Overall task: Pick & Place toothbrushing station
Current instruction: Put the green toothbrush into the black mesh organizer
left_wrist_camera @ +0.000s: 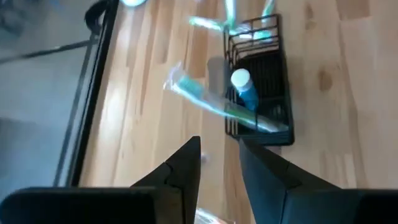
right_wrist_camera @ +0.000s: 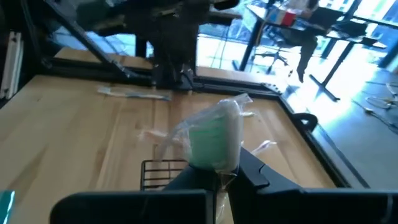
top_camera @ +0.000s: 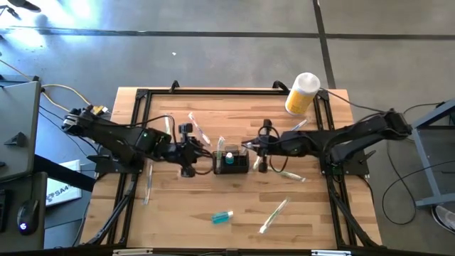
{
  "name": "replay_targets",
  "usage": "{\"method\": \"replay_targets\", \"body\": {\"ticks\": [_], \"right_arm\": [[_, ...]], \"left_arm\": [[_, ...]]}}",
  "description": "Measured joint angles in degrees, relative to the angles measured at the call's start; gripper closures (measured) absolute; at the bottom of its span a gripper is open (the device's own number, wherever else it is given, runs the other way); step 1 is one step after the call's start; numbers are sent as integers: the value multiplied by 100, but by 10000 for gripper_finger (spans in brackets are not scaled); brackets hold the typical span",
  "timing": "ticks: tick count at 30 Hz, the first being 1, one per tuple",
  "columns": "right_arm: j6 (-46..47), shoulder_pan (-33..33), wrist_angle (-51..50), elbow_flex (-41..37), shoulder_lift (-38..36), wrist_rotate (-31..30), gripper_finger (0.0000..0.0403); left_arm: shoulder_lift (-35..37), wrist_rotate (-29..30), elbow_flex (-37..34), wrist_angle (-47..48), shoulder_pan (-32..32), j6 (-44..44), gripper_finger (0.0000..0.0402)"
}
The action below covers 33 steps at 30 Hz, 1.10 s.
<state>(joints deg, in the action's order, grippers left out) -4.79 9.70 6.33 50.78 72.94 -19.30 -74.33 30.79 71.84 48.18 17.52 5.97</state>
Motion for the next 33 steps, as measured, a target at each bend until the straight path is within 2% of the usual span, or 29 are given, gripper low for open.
{"method": "replay_targets", "body": {"ticks": [4,10,15,21,33], "right_arm": [[132,-156,147,2,225,316,396],[429,-237,45,-7,250,335,396],[751,-274,296,-246,250,331,396],[1111,-466,559,-579,252,373,397],[1402,-574,782,-898,252,479,396]], "left_arm": [[385,-23,-800,-814,13,34,295],[946,-74,-1980,-2049,10,141,295],[1144,-91,-2638,-2744,10,205,295],[1181,-341,-2870,-3227,10,240,295],[1181,-372,-2872,-3228,10,333,295]]}}
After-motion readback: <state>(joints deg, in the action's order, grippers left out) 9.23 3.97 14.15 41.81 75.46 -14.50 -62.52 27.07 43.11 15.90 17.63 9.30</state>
